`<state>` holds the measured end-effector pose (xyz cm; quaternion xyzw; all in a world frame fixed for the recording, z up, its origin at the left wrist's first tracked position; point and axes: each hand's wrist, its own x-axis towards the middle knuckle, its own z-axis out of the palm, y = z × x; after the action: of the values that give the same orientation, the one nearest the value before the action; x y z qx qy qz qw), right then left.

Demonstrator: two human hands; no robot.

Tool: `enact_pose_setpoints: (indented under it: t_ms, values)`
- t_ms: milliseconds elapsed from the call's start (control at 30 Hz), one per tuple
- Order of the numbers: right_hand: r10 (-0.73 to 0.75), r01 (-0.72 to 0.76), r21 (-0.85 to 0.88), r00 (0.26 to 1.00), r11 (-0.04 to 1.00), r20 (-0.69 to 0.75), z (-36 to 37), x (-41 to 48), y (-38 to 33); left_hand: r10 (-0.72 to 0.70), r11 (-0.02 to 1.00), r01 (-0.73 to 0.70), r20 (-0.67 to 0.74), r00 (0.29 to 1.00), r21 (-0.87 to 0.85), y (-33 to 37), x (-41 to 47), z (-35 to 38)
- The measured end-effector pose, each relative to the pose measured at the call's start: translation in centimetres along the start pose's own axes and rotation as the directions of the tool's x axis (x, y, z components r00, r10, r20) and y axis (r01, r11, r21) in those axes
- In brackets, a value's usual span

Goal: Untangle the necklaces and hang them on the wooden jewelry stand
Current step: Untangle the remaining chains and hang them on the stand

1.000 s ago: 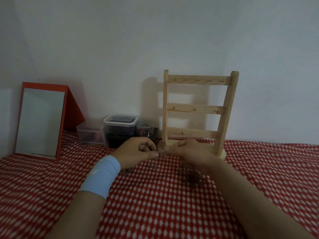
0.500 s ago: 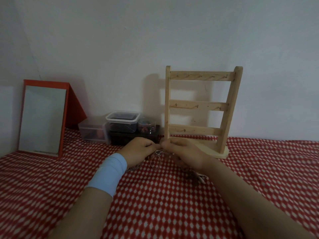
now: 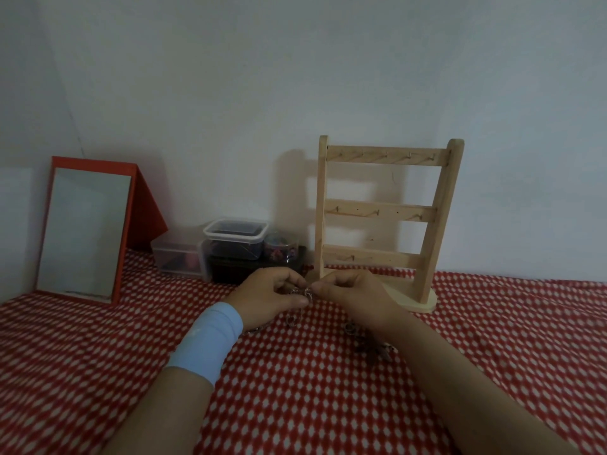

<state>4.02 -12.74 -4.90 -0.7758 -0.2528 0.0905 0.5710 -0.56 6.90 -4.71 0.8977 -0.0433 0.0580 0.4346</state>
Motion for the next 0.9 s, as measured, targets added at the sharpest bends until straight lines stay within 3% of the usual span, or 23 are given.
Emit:
enact_pose_setpoints:
  t_ms: [233,400,500,633,800,900]
  values:
    - [-0.018,0.026,-0.109,0.997,0.994,0.079,-0.4,-0.1,-0.2,0.001,1.0,-0.002,0.037,0.999,0.021,0.0,-0.1,-0.2]
    - [-0.086,0.094,-0.136,0.994,0.986,0.064,-0.2,-0.2,-0.6,-0.084,0.984,0.081,-0.01,0.996,-0.157,0.1,0.1,-0.2]
    - [-0.14,0.139,-0.251,0.99,0.958,0.012,0.3,0.0,-0.5,-0.111,0.964,0.111,0.016,0.994,-0.24,0.2,0.2,0.2]
    - [-0.204,0.206,-0.508,0.977,0.836,0.061,0.9,0.1,-0.7,-0.186,0.891,0.187,0.042,0.982,-0.414,0.3,0.3,0.6]
    - [-0.147,0.163,-0.477,0.987,0.864,0.072,1.1,-0.2,-0.9,-0.075,0.979,0.088,0.072,0.995,-0.183,0.4,0.0,0.0]
    - [-0.077,0.089,-0.293,0.996,0.952,0.05,1.2,-0.3,-1.3,-0.061,0.992,0.074,0.123,0.991,-0.101,0.3,-0.1,0.2]
